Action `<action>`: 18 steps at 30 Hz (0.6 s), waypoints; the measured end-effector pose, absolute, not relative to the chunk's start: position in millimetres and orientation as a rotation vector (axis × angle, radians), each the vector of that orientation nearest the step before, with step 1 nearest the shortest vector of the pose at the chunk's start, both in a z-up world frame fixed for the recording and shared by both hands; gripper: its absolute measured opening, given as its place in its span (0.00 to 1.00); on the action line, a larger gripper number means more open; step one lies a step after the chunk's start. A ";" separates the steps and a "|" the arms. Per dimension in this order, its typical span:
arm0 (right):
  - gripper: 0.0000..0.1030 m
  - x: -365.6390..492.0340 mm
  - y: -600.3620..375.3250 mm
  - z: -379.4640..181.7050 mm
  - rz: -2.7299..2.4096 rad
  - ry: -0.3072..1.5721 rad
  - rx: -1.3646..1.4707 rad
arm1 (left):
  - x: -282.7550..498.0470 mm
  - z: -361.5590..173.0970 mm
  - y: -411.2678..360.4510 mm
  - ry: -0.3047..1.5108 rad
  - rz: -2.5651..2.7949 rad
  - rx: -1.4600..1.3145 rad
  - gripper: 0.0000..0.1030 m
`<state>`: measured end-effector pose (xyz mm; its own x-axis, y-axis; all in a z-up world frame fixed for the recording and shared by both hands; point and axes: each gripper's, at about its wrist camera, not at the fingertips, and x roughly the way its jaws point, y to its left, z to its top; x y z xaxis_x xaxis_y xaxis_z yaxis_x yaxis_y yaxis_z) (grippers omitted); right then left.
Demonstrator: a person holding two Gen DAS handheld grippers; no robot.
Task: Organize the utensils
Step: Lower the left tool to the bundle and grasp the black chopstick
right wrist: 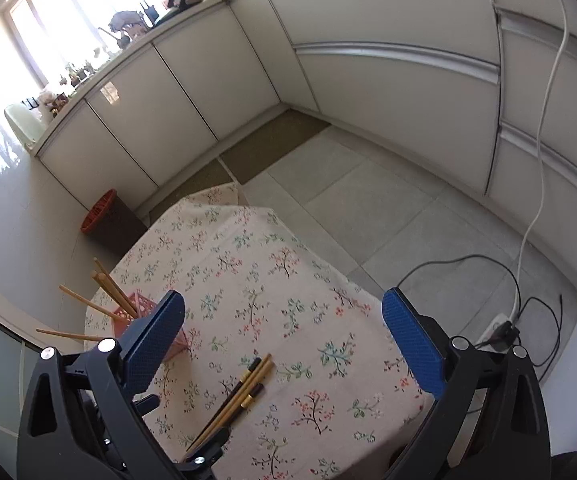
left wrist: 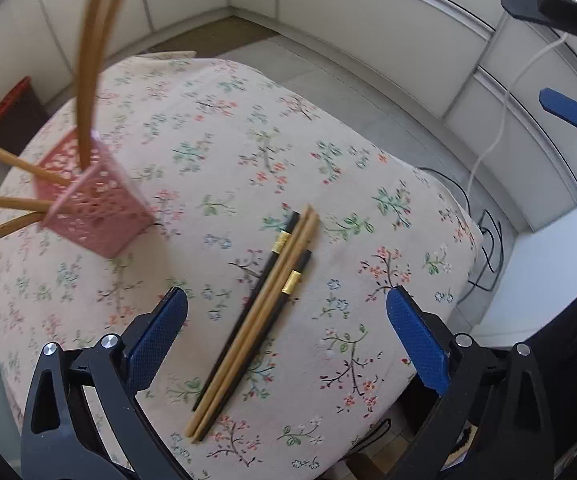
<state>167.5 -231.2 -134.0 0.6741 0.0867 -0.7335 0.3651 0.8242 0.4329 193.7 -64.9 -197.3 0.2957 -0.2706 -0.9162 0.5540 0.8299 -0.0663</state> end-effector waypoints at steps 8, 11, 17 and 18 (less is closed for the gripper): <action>0.93 164.5 -267.4 -193.3 -0.162 1.033 0.926 | 212.1 -222.3 -97.5 1.145 -0.757 0.325 0.80; 0.93 163.6 -265.6 -188.2 -0.187 1.013 0.870 | 230.3 -228.2 -104.9 1.157 -0.684 0.325 0.63; 0.93 169.6 -271.0 -197.1 -0.176 1.064 0.884 | 266.5 -254.1 -99.5 1.252 -0.506 0.282 0.35; 0.93 170.1 -271.6 -198.5 -0.173 1.068 0.890 | 267.6 -254.6 -98.5 1.251 -0.489 0.287 0.34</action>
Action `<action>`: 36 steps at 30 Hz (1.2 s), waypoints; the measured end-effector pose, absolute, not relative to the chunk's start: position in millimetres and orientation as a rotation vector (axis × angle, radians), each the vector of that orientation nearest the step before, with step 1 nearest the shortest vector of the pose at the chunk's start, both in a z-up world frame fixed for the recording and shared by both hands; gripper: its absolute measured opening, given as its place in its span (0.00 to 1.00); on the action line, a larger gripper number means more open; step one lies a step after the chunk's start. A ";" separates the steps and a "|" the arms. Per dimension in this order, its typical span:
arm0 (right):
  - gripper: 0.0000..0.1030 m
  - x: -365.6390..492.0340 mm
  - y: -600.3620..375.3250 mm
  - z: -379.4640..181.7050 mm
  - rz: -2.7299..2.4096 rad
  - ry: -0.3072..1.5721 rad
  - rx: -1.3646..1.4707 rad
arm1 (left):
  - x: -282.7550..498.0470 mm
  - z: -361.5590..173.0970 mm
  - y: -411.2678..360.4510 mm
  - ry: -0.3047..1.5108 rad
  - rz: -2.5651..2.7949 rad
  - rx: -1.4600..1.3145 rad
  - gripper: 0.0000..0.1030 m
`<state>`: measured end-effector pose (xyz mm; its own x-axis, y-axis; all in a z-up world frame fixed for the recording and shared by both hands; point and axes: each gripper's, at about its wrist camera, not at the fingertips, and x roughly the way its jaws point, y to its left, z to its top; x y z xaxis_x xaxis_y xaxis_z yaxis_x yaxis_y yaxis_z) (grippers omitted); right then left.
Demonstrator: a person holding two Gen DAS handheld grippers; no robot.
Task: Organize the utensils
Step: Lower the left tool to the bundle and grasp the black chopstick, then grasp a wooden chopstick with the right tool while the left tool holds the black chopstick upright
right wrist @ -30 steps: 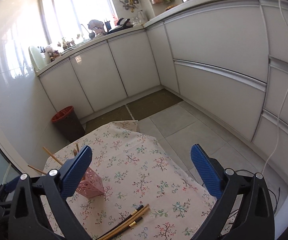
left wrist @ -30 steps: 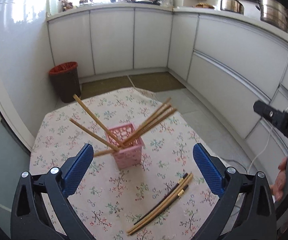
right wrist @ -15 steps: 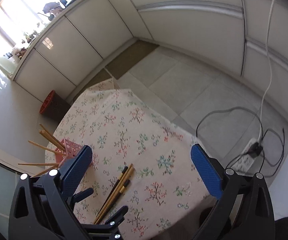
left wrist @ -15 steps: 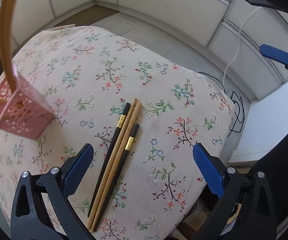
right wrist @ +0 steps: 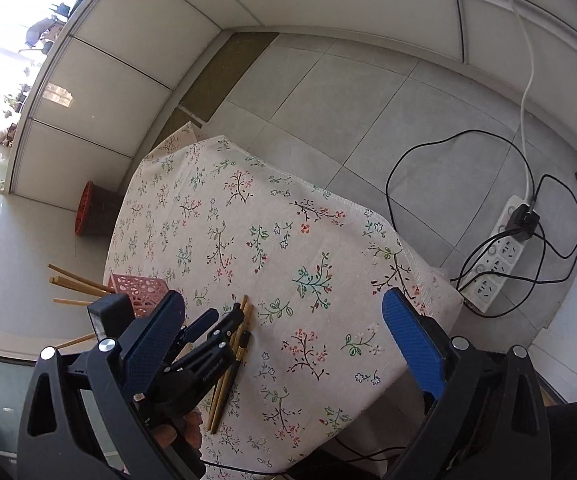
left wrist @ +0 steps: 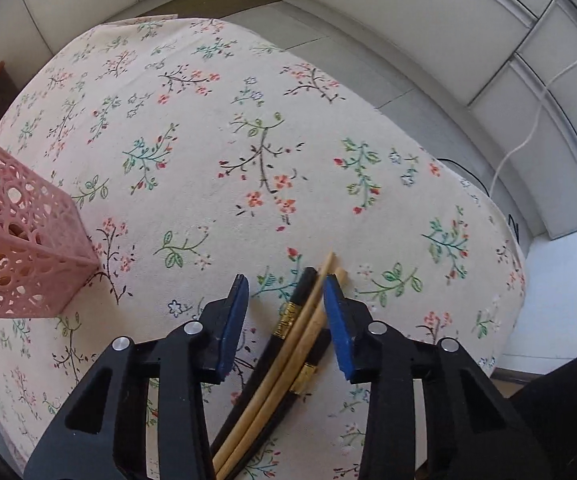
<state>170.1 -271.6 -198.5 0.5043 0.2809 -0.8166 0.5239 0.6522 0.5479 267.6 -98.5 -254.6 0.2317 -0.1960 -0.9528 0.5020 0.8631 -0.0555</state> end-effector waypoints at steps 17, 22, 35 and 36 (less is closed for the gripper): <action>0.93 176.8 -259.3 -218.1 -0.181 1.176 0.860 | 254.2 -259.8 -96.4 1.249 -0.493 0.394 0.10; 0.93 179.5 -240.8 -233.8 -0.213 1.237 0.810 | 239.3 -249.0 -86.2 1.160 -0.499 0.410 0.06; 0.60 211.5 -147.7 -276.1 -0.190 1.382 0.562 | 149.5 -145.5 -11.3 0.912 -0.463 0.265 0.06; 0.60 213.3 -145.9 -279.1 -0.200 1.388 0.563 | 144.6 -142.8 -8.7 0.902 -0.464 0.263 0.06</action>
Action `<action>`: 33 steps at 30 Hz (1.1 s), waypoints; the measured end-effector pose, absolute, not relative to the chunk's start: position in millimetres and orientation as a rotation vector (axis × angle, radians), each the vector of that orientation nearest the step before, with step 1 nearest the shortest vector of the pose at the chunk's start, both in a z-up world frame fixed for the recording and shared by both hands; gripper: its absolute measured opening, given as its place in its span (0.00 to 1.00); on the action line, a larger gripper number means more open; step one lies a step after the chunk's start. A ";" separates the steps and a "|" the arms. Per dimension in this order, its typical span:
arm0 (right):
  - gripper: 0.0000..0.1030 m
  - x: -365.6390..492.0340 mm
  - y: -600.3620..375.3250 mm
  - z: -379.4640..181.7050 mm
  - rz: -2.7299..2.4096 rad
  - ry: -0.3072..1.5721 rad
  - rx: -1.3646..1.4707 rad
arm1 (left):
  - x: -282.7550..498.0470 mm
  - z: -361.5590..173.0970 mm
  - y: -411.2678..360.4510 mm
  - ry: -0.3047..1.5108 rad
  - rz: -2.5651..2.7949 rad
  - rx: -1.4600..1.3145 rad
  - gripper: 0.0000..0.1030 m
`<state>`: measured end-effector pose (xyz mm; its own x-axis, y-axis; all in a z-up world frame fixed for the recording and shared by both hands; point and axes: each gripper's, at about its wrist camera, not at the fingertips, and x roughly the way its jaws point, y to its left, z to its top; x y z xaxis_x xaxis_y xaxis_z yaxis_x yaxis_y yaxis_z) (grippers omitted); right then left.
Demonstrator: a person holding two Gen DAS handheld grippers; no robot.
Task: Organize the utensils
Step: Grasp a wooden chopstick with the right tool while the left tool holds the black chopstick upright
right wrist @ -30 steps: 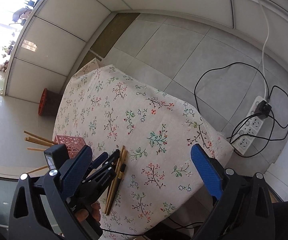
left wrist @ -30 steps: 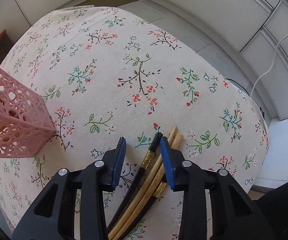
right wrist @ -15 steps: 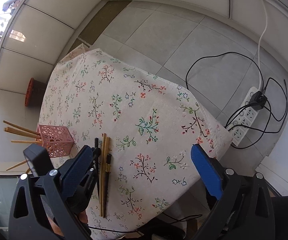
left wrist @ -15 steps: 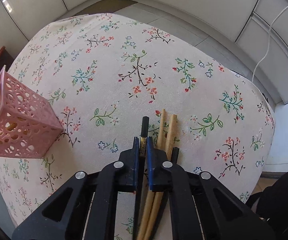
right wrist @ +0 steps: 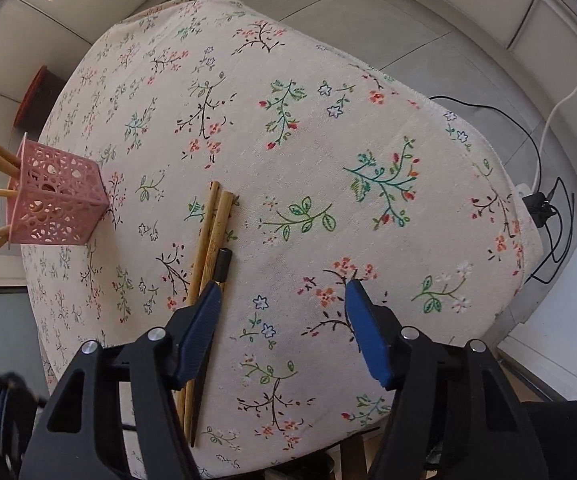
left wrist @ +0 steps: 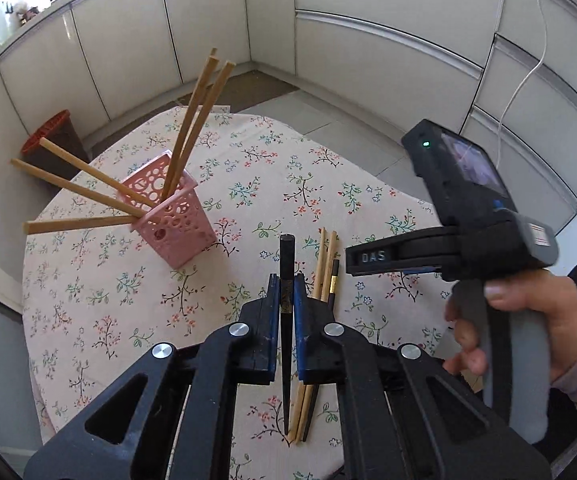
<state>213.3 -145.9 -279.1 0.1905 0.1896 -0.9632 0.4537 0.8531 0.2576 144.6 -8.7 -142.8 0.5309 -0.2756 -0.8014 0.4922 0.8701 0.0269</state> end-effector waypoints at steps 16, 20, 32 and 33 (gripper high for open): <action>0.61 229.9 -106.8 -284.6 -0.298 1.378 0.407 | 134.4 -119.0 26.8 0.838 -0.472 0.184 0.06; 0.60 229.6 -109.2 -284.8 -0.307 1.369 0.409 | 133.8 -117.0 28.3 0.839 -0.465 0.174 0.06; 0.51 222.1 -107.4 -284.5 -0.313 1.381 0.355 | 134.1 -116.7 26.0 0.837 -0.472 0.178 0.06; 0.50 225.1 -95.4 -286.1 -0.328 1.367 0.318 | 134.5 -116.9 26.0 0.838 -0.470 0.178 0.06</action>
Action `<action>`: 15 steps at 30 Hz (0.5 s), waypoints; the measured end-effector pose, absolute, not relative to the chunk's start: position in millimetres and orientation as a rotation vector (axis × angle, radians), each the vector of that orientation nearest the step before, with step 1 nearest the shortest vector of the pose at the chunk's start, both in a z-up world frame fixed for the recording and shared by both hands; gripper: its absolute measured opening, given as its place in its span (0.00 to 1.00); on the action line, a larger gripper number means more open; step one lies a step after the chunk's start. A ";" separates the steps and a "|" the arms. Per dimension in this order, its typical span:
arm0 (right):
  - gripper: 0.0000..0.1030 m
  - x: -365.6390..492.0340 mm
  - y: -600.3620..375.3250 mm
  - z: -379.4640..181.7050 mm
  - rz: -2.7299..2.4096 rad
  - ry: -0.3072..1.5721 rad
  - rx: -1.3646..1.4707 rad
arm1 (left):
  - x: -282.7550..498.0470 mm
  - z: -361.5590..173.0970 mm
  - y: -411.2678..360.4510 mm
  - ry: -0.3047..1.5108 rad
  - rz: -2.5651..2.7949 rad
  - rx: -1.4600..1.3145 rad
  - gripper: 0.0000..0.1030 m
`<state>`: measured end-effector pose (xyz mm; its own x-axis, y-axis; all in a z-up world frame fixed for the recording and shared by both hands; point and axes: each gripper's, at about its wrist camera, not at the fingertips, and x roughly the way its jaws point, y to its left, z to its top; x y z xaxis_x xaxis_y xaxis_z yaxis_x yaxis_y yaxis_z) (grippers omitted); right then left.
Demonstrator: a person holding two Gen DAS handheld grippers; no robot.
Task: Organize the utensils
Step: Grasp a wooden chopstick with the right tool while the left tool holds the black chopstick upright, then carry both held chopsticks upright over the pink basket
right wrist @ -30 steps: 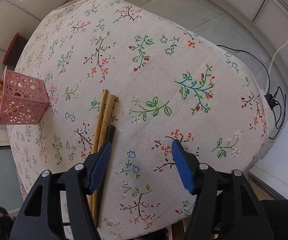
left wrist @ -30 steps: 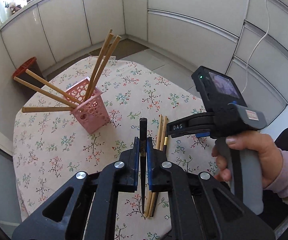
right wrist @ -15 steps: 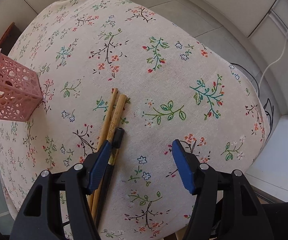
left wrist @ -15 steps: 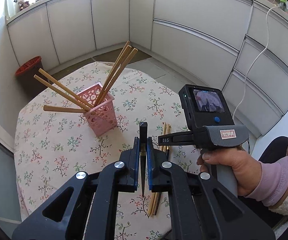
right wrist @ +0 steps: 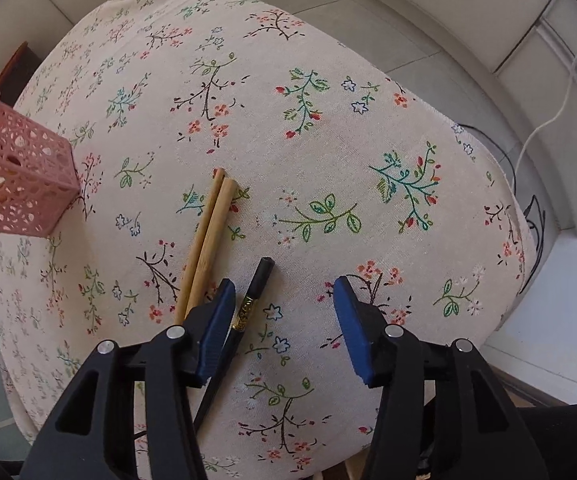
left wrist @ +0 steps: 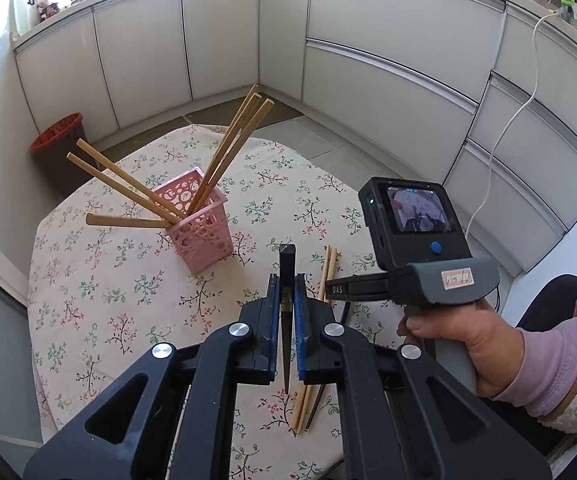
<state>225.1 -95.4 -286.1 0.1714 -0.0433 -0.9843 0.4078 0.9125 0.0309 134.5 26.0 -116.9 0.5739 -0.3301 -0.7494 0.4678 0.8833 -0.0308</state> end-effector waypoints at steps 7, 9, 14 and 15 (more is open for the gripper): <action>0.07 221.2 -101.1 -285.8 -0.265 1.275 0.421 | 132.2 -112.8 30.3 0.824 -0.454 0.173 0.06; 0.07 217.5 -116.7 -282.4 -0.220 1.239 0.509 | 130.9 -109.8 34.4 0.815 -0.446 0.165 0.06; 0.07 205.3 -141.3 -241.4 -0.117 1.087 0.561 | 126.2 -98.5 44.4 0.781 -0.434 0.124 0.06; 0.07 199.5 -143.5 -232.1 -0.098 1.057 0.560 | 125.2 -96.1 46.4 0.775 -0.433 0.112 0.06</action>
